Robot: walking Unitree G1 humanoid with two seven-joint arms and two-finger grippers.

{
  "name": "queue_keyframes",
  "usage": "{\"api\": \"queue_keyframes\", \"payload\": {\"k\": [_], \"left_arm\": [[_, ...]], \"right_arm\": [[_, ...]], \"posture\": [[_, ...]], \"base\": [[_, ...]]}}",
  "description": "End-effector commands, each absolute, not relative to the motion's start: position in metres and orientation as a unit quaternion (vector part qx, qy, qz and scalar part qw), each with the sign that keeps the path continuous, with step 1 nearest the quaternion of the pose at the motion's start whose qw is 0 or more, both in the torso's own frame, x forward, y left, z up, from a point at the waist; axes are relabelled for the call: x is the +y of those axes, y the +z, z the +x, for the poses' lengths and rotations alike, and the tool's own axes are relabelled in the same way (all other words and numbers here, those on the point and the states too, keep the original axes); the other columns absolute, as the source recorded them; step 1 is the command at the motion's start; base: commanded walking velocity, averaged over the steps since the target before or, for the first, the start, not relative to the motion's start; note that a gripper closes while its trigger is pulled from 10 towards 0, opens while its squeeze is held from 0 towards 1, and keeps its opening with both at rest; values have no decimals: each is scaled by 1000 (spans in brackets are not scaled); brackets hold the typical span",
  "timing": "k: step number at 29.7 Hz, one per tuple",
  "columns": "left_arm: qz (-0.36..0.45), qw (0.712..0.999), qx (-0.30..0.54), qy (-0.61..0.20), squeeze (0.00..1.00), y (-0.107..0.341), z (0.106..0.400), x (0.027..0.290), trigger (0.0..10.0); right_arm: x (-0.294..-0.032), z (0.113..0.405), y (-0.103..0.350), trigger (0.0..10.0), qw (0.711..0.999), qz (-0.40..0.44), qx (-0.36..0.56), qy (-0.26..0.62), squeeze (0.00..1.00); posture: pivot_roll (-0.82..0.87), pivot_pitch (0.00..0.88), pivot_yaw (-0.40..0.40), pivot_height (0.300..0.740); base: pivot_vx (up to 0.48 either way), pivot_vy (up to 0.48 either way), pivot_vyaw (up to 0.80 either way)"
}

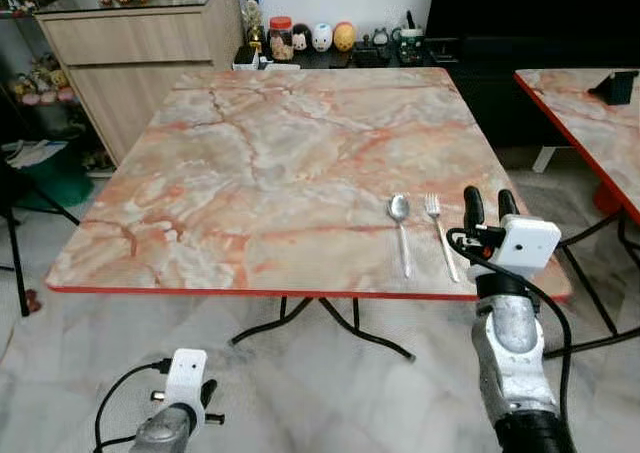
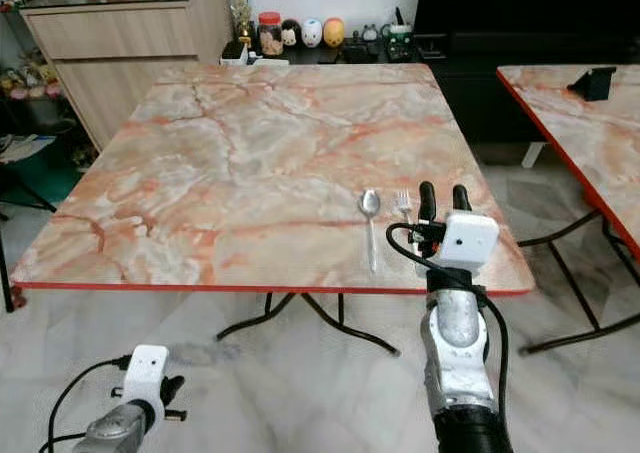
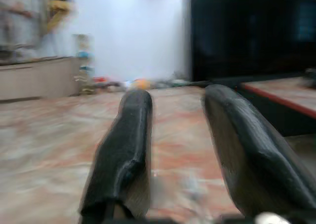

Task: Setting the table

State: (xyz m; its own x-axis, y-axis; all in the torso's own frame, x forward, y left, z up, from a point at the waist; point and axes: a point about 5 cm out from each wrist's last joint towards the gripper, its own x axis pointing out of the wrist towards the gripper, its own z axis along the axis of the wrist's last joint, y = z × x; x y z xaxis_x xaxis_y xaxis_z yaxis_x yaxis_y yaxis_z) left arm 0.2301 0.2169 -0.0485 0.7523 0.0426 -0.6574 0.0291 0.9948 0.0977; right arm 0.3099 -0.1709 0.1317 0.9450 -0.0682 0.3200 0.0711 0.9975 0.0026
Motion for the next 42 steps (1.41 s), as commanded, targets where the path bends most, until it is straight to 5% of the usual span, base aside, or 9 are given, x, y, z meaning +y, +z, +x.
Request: {"api": "queue_keyframes", "payload": {"k": [1, 23, 24, 25, 38, 39, 40, 42], "left_arm": [[53, 933, 355, 2, 0, -50, 229, 216, 10000], [60, 932, 357, -1, 0, -50, 229, 214, 10000], [60, 932, 357, -1, 0, -50, 229, 214, 10000], [60, 932, 358, -2, 0, -50, 229, 214, 10000], [66, 930, 363, -6, 0, -52, 227, 215, 10000], [65, 928, 366, -3, 0, -53, 225, 216, 10000], [62, 926, 373, 6, 0, -54, 221, 220, 10000], [61, 918, 391, 23, 0, -59, 210, 230, 10000]], "right_arm": [[-179, 309, 132, 10000, 986, -9, -163, -47, 0], [-187, 306, 124, 10000, 990, -4, -135, -42, 0], [-186, 306, 120, 10000, 992, -9, -120, -34, 788], [-187, 305, 117, 10000, 992, -1, -117, -39, 1000], [-188, 309, 100, 10000, 998, -6, -42, -47, 1000], [-189, 309, 100, 10000, 998, -12, -38, -49, 737], [-191, 309, 100, 10000, 998, -14, -37, -53, 0], [-197, 309, 98, 10000, 997, -17, -24, -67, 0]], "posture": [[65, 0, 40, 740], [60, 0, 39, 740], [60, 0, 39, 740], [61, 0, 38, 740], [61, 0, 38, 740], [61, 0, 38, 740], [61, 0, 38, 740], [61, 0, 38, 740]], "base": [[307, 0, 0], [138, 0, 0], [0, 0, 0], [0, 0, 0], [0, 0, 0], [0, 0, 0], [0, 0, 0], [0, 0, 0]]}}
